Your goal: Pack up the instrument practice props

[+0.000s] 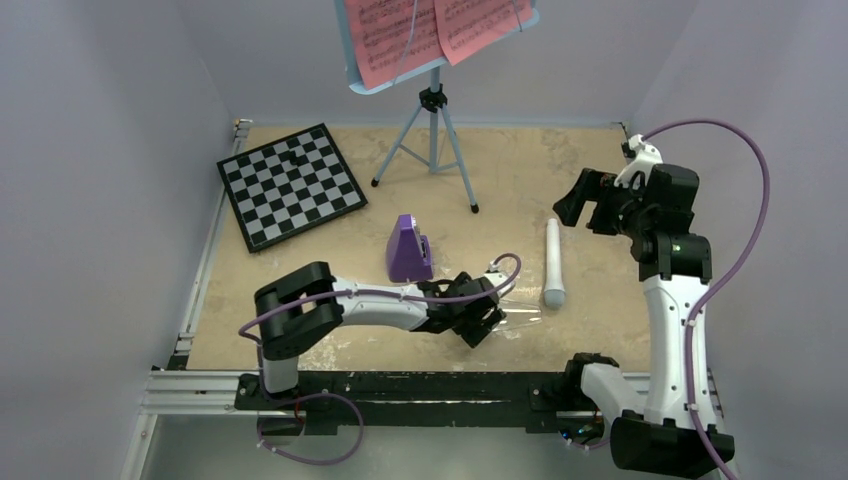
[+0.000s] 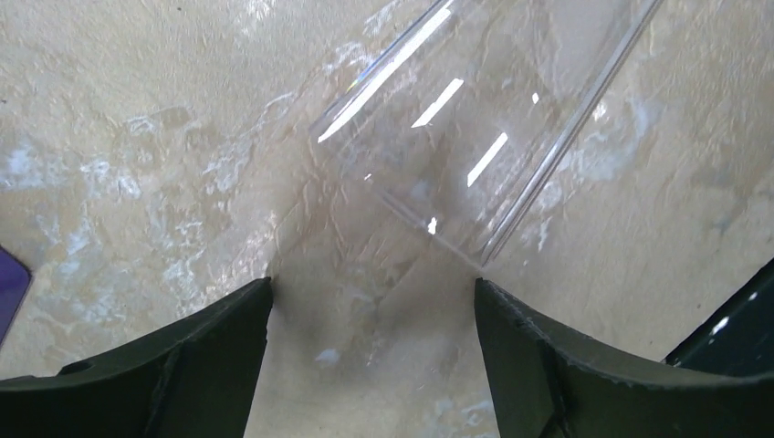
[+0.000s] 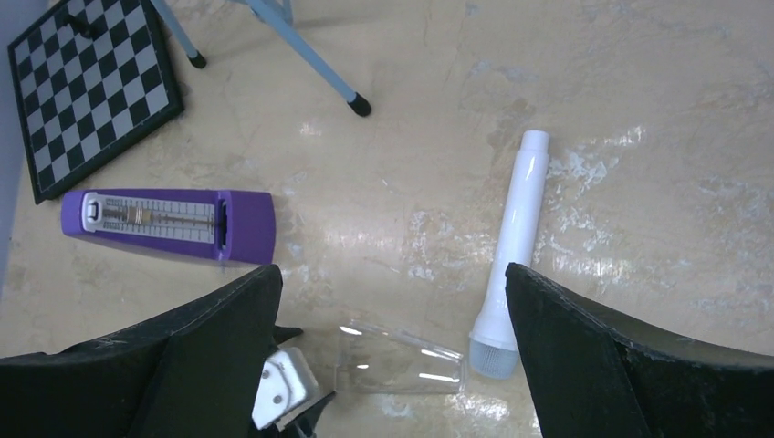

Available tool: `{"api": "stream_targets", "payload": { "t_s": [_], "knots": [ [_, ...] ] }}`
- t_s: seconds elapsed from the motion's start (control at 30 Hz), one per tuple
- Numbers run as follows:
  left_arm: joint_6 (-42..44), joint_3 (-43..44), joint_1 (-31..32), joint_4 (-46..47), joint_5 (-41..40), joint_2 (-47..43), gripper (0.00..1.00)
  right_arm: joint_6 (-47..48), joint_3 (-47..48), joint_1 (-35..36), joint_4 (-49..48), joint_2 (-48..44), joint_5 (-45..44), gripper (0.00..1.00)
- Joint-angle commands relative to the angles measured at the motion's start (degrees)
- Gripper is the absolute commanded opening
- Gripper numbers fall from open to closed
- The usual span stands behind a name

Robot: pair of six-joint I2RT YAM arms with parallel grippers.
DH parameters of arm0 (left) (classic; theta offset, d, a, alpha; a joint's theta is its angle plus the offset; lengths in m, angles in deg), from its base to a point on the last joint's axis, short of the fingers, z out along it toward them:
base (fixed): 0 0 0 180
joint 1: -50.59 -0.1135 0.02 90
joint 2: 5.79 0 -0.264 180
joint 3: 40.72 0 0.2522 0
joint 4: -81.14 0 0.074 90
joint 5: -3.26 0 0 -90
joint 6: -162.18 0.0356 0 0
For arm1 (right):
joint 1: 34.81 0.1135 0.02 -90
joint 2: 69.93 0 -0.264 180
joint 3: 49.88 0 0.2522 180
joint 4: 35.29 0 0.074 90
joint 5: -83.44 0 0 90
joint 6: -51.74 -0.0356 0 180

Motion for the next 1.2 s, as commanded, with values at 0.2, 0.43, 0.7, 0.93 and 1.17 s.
{"api": "stream_targets", "payload": {
  "t_s": [0.2, 0.43, 0.7, 0.93, 1.17],
  "knots": [
    [22.18, -14.84, 0.87, 8.99, 6.53, -12.39, 0.97, 4.88, 2.10, -0.23, 6.88, 0.40, 2.23, 0.98],
    [37.18, -6.92, 0.57, 11.52, 19.00, -10.26, 1.00, 6.14, 6.05, -0.36, 13.65, 0.20, 1.02, 0.99],
    [30.63, 10.15, 0.38, 8.25, 17.45, 2.46, 1.00, 7.47, 7.96, -0.88, 16.83, -1.96, 0.11, 0.99],
    [27.41, 17.03, -1.59, 5.06, 17.81, 8.99, 0.99, 7.35, 8.35, -1.71, 17.36, -2.53, 0.23, 0.99],
    [28.70, 17.09, -2.64, 2.24, 19.78, 10.93, 0.93, 6.85, 8.51, -2.61, 17.76, -1.99, 0.56, 0.99]
  ]
}}
